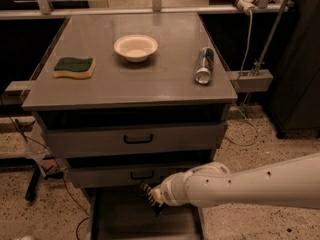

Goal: Pick rxbar chocolate from bottom drawer and place on counter

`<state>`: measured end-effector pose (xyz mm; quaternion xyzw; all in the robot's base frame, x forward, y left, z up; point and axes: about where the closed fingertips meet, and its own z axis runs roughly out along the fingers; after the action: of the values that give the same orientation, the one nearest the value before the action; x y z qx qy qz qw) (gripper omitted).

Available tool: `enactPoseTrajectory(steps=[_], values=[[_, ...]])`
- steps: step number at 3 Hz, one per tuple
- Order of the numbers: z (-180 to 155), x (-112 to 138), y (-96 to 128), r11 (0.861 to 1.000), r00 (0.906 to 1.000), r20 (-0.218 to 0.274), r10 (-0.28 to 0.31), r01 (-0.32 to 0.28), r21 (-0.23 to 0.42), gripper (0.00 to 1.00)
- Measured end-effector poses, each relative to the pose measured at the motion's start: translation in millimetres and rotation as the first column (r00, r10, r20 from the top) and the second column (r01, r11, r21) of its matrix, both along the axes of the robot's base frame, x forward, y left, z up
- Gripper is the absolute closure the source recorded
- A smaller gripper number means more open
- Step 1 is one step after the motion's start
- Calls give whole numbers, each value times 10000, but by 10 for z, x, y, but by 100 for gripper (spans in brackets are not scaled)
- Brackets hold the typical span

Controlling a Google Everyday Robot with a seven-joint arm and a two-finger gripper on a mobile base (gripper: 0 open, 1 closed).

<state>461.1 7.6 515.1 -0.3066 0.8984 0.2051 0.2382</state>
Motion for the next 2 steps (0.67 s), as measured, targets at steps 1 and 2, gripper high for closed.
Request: enactPoseTrajectory(steps=[1, 2], values=[[2, 0, 1, 10000, 10000, 1, 0, 0, 1, 100], [172, -37, 54, 9999, 9999, 130, 50, -52, 118, 100]])
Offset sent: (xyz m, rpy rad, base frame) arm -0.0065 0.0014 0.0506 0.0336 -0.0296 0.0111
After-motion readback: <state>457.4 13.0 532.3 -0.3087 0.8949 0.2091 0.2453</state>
